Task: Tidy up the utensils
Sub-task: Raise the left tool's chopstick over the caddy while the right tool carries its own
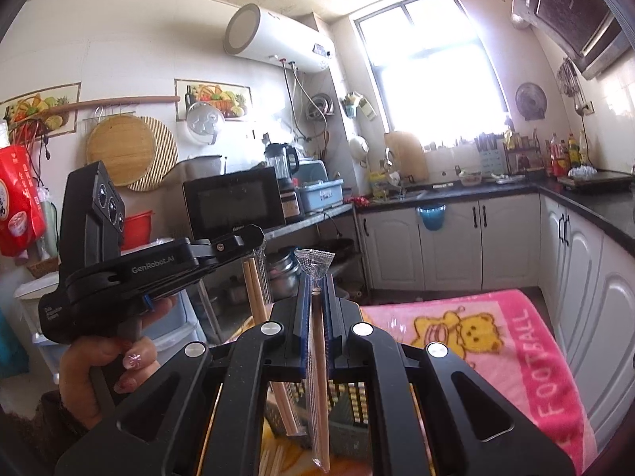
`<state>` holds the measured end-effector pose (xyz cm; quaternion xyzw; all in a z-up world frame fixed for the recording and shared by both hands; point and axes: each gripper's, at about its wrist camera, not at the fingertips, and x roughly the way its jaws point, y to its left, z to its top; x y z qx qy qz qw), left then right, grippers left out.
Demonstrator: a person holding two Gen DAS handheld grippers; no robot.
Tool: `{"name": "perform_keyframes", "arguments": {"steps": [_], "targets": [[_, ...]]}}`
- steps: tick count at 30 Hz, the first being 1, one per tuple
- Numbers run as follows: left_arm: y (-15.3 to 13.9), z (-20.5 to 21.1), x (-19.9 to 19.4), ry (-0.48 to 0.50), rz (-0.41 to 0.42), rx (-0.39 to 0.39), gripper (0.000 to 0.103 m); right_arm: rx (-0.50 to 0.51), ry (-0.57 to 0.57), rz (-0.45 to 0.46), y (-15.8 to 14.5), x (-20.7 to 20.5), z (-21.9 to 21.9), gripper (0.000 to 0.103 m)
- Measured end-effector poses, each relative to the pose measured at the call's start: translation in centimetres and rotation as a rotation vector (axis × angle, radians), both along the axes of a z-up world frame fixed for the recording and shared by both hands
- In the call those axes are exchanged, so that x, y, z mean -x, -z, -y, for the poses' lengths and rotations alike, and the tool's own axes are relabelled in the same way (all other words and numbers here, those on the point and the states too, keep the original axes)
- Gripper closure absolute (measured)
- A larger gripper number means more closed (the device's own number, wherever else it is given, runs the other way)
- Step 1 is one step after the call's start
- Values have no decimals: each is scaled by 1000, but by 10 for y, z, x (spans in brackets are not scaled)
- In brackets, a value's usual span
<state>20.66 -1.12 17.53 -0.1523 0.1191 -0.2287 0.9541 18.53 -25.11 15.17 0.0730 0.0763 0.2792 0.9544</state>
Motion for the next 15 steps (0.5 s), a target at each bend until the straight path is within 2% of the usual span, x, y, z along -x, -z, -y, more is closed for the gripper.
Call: {"name": "perform_keyframes", "arguments": {"steps": [9,15], "targets": [[2,-8,-27,-81,-14,64,103,4,55,68,-10,-21,-6,97],[11,-7,-39,-87,-24,85,103,-5,76,84,-4,-36,-6,97]]}}
